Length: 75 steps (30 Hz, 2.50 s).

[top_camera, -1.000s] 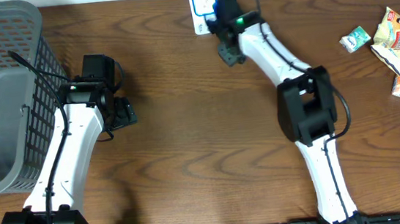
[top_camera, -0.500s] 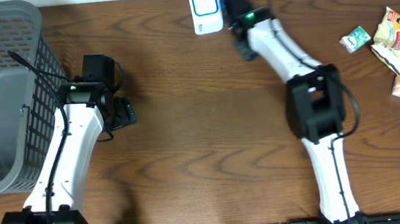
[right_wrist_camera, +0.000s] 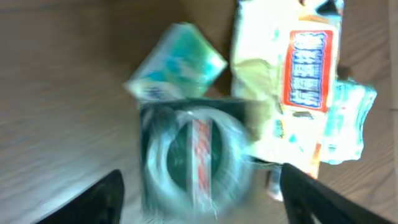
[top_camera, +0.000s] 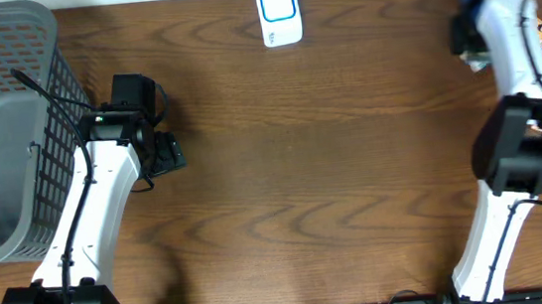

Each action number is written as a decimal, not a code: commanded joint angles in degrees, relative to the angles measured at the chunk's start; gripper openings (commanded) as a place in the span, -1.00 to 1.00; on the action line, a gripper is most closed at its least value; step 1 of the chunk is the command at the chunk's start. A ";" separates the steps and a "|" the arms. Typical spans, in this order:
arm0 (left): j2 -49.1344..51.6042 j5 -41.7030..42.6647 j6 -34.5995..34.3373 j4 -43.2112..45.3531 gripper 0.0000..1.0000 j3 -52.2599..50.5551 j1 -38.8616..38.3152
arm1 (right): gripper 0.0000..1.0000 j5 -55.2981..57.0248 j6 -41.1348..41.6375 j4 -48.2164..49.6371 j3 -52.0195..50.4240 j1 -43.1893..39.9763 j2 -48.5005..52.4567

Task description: Scan the item barcode

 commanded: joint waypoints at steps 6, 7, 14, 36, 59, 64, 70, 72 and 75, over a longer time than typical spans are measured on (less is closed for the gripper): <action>-0.02 -0.52 -0.74 -0.15 0.95 -0.24 0.20 | 0.98 -11.34 3.72 -5.42 0.00 -5.20 -0.57; -0.02 -0.52 -0.74 -0.15 0.95 -0.24 0.20 | 0.99 -11.34 3.69 -6.54 0.00 -5.03 -0.76; 0.00 -0.52 -0.74 -0.15 0.96 -0.24 0.20 | 0.99 -22.29 3.69 -12.09 0.00 -3.32 -8.04; 0.00 -0.52 -0.74 -0.15 0.96 -0.24 0.20 | 0.99 -21.79 2.60 -22.25 -11.87 23.47 -51.98; 0.00 -0.52 -0.74 -0.15 0.95 -0.24 0.20 | 0.99 -23.32 4.57 -33.27 -27.43 29.18 -84.30; -0.02 -0.52 -0.74 -0.15 0.96 -0.24 0.20 | 0.99 -23.32 4.57 -33.27 -27.43 29.18 -84.32; 0.00 -0.52 -0.74 -0.15 0.96 -0.24 0.20 | 0.99 -23.32 4.57 -33.27 -27.47 29.27 -84.37; 0.00 -0.52 -0.74 -0.15 0.96 -0.24 0.20 | 0.99 -23.32 4.57 -33.27 -27.54 29.27 -84.37; 0.00 -0.52 -0.74 -0.15 0.96 -0.24 0.20 | 0.99 -23.32 4.57 -33.24 -27.54 29.00 -84.52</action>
